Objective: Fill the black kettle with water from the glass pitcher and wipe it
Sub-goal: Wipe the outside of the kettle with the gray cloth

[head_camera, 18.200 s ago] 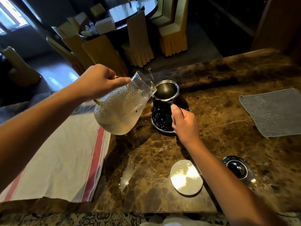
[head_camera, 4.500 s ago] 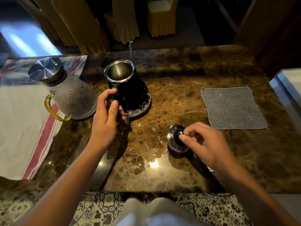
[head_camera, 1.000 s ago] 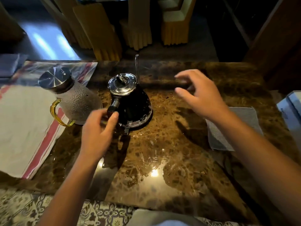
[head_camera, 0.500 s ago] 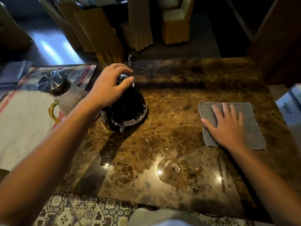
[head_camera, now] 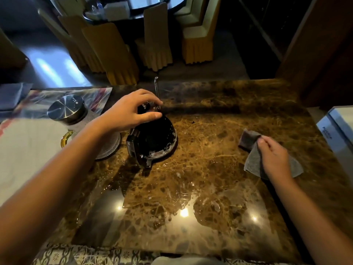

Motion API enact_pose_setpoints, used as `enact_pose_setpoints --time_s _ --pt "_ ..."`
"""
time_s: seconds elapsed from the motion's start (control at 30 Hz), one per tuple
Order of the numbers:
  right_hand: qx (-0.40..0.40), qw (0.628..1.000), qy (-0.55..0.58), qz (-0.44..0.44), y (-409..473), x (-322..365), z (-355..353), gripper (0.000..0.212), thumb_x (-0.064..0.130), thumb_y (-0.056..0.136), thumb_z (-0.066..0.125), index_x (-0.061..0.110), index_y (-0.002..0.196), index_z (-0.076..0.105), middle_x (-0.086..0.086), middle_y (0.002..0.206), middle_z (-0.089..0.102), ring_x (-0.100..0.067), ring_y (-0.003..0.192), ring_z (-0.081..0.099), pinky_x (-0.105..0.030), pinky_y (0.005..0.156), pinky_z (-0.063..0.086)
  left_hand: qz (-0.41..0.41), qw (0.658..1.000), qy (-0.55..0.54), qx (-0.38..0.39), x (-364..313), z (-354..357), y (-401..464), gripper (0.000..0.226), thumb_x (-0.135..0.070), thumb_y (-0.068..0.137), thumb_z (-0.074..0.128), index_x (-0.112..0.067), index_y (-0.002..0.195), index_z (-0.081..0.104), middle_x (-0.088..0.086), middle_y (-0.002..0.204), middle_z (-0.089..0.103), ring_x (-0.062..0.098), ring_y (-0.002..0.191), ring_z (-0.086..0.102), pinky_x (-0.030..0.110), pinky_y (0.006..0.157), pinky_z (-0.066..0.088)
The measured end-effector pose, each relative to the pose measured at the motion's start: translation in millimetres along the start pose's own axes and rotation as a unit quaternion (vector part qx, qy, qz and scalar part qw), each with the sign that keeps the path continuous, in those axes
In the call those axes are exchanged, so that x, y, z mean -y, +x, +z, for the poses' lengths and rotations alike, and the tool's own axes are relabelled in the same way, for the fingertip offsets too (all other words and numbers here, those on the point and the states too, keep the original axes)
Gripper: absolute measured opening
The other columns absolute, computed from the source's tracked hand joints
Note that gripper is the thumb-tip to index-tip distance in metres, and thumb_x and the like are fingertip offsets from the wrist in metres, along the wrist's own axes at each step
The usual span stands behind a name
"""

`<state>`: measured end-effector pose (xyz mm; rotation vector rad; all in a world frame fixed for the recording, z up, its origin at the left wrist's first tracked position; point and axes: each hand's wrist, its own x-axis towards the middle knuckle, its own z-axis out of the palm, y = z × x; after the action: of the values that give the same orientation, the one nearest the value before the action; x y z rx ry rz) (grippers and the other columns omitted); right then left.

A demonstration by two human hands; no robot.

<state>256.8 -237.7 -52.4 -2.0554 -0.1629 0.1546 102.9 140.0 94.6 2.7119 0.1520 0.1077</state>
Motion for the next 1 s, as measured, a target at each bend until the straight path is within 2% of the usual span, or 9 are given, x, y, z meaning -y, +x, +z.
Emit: enact_pose_setpoints --time_s 0.13,0.27,0.37,0.43,0.53,0.63,0.8,0.9,1.0 --pt "-0.074 0.973 0.189 0.113 -13 23 17 0.032 0.037 0.105 0.057 0.019 0.128 0.069 -0.003 0.125 0.071 -0.022 0.116 0.068 -0.044 0.102 0.055 0.025 0.999 0.022 -0.016 1 2 3 0.056 -0.07 0.083 0.066 -0.032 0.124 0.068 -0.011 0.127 0.065 0.01 0.122 0.057 0.045 0.108 0.047" --pt "-0.071 0.893 0.401 0.191 -29 54 30 0.026 0.033 0.103 0.061 0.021 0.124 0.07 -0.007 0.121 0.075 -0.024 0.113 0.073 -0.045 0.099 0.057 -0.012 0.994 0.03 -0.105 -1 18 0 0.052 -0.07 0.082 0.06 -0.031 0.114 0.07 -0.005 0.115 0.068 0.017 0.11 0.061 0.041 0.096 0.051" --pt "-0.022 0.85 0.492 0.185 -42 81 30 0.038 0.043 0.099 0.064 0.02 0.129 0.068 -0.005 0.123 0.076 -0.022 0.112 0.074 -0.041 0.092 0.06 -0.034 0.983 0.056 -0.174 -8 33 -5 0.04 -0.059 0.092 0.063 -0.026 0.114 0.07 0.0 0.109 0.068 0.019 0.105 0.06 0.03 0.084 0.044" --pt "0.003 0.859 0.491 0.147 -54 95 35 0.039 0.035 0.098 0.066 0.018 0.134 0.066 -0.005 0.125 0.075 -0.02 0.113 0.073 -0.037 0.089 0.06 -0.043 0.976 0.082 -0.198 -13 36 -9 0.04 -0.057 0.096 0.059 -0.024 0.117 0.069 0.002 0.11 0.066 0.021 0.106 0.059 0.029 0.081 0.038" --pt "-0.012 0.897 0.423 0.128 -73 107 54 0.03 0.013 0.098 0.067 0.018 0.127 0.069 -0.006 0.114 0.079 -0.021 0.105 0.076 -0.034 0.081 0.062 -0.026 0.974 0.087 -0.206 -11 39 -12 0.041 -0.056 0.098 0.055 -0.024 0.119 0.068 0.004 0.11 0.066 0.022 0.106 0.057 0.029 0.079 0.034" --pt "-0.013 0.891 0.432 0.136 -89 116 73 0.02 0.011 0.101 0.062 0.02 0.116 0.072 -0.002 0.102 0.081 -0.019 0.1 0.078 -0.029 0.075 0.062 -0.005 0.977 0.044 -0.211 -6 40 -15 0.036 -0.053 0.098 0.057 -0.025 0.117 0.069 0.002 0.112 0.066 0.02 0.107 0.056 0.027 0.081 0.034" --pt "-0.022 0.832 0.536 0.139 -96 126 93 0.021 0.017 0.103 0.056 0.02 0.12 0.069 -0.002 0.111 0.079 -0.017 0.107 0.075 -0.035 0.093 0.059 0.009 0.98 0.03 -0.198 -8 42 -12 0.032 -0.05 0.098 0.055 -0.026 0.114 0.069 -0.001 0.111 0.068 0.016 0.108 0.058 0.026 0.083 0.034" --pt "0.001 0.833 0.537 0.131 -93 131 102 0.023 0.025 0.105 0.053 0.022 0.122 0.068 0.001 0.115 0.077 -0.013 0.11 0.072 -0.034 0.101 0.054 -0.002 0.977 0.003 -0.213 -5 44 -13 0.031 -0.041 0.103 0.048 -0.024 0.116 0.071 -0.003 0.112 0.07 0.014 0.108 0.06 0.025 0.085 0.036" --pt "0.028 0.848 0.511 0.139 -93 132 112 0.039 0.037 0.105 0.052 0.02 0.14 0.058 -0.003 0.136 0.068 -0.016 0.125 0.065 -0.04 0.114 0.047 -0.039 0.969 -0.049 -0.24 -10 45 -15 0.031 -0.031 0.106 0.043 -0.022 0.114 0.072 -0.006 0.108 0.072 0.013 0.104 0.064 0.031 0.088 0.045"
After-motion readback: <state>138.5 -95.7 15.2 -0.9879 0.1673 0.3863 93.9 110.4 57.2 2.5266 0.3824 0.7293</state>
